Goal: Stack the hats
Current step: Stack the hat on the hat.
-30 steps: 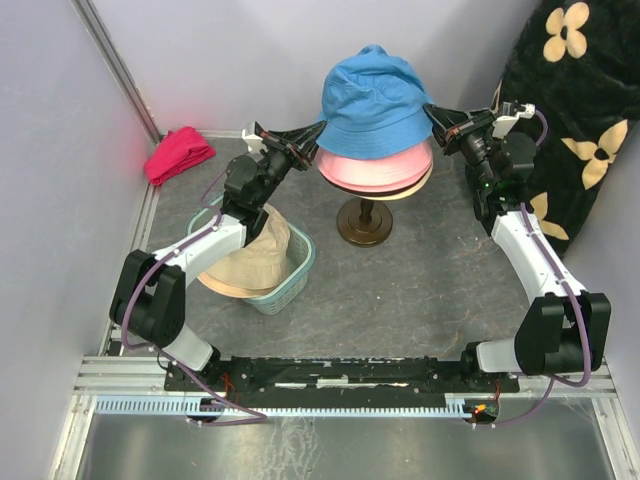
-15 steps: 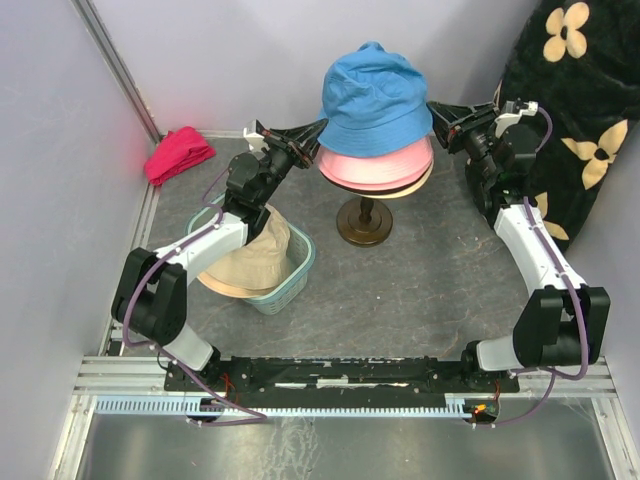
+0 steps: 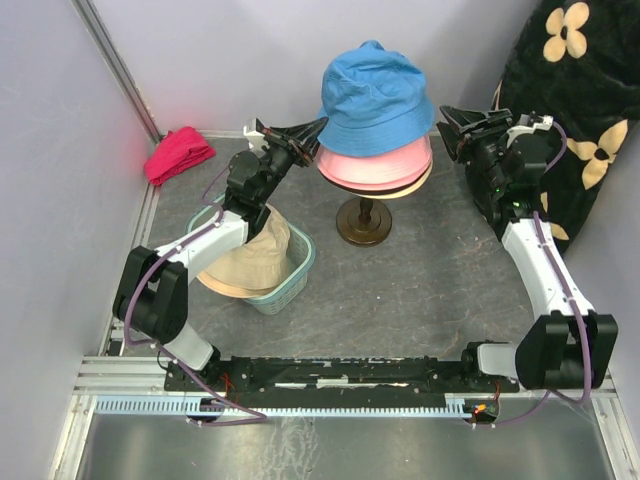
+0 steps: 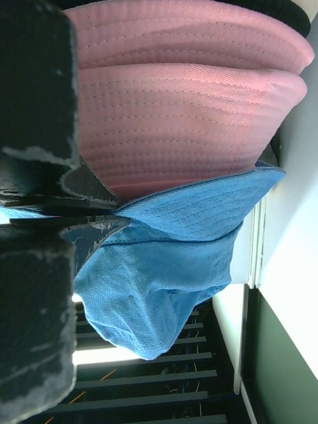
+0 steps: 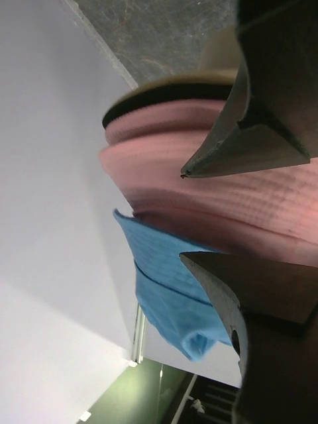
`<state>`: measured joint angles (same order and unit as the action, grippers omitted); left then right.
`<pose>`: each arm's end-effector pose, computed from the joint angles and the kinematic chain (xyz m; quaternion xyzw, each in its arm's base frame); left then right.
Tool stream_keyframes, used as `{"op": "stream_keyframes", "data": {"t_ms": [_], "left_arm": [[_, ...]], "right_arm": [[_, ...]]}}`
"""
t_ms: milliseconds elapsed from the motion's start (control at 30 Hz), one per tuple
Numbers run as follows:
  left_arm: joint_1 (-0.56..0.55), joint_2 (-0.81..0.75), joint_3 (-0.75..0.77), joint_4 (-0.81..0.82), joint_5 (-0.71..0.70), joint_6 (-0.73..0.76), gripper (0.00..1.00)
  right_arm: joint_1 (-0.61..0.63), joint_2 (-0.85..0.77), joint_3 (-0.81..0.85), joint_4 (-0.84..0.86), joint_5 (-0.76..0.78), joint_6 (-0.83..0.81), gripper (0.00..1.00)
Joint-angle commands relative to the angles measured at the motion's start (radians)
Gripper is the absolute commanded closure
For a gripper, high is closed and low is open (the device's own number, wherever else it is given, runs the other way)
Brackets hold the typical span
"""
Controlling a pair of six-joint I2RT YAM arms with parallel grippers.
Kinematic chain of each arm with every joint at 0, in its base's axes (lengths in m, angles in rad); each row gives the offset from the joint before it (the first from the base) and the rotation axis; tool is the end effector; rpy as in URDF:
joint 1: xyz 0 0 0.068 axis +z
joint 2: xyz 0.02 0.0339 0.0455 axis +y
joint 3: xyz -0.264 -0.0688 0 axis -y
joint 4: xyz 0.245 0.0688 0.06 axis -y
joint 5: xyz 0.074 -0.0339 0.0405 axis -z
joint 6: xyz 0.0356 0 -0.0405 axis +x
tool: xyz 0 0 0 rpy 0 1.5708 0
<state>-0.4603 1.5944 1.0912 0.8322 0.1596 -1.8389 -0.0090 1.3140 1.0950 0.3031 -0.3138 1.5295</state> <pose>0.3317 -0.1708 0.3471 -0.3188 0.4888 -0.7589 0.2892 0.3127 0.0082 0.3832 0.3823 0.5603 0.5777 0.4541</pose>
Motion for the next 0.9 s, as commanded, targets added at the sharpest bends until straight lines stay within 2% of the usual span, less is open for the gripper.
{"op": "stream_keyframes", "data": {"t_ms": [0, 267, 500, 867], "left_arm": [[0.001, 0.024, 0.037, -0.047, 0.007, 0.06, 0.89], [-0.004, 0.032, 0.053, -0.048, 0.008, 0.069, 0.89], [-0.009, 0.038, 0.064, -0.049, 0.013, 0.079, 0.9], [-0.028, 0.031, 0.061, -0.046, 0.014, 0.09, 0.95]], "right_arm": [[-0.004, -0.111, -0.014, 0.01, 0.017, 0.01, 0.43], [0.007, -0.168, -0.002, -0.039, -0.014, 0.044, 0.39], [0.052, -0.148, 0.021, -0.076, -0.056, 0.042, 0.39], [0.108, -0.172, 0.064, -0.09, -0.031, 0.047, 0.39]]}}
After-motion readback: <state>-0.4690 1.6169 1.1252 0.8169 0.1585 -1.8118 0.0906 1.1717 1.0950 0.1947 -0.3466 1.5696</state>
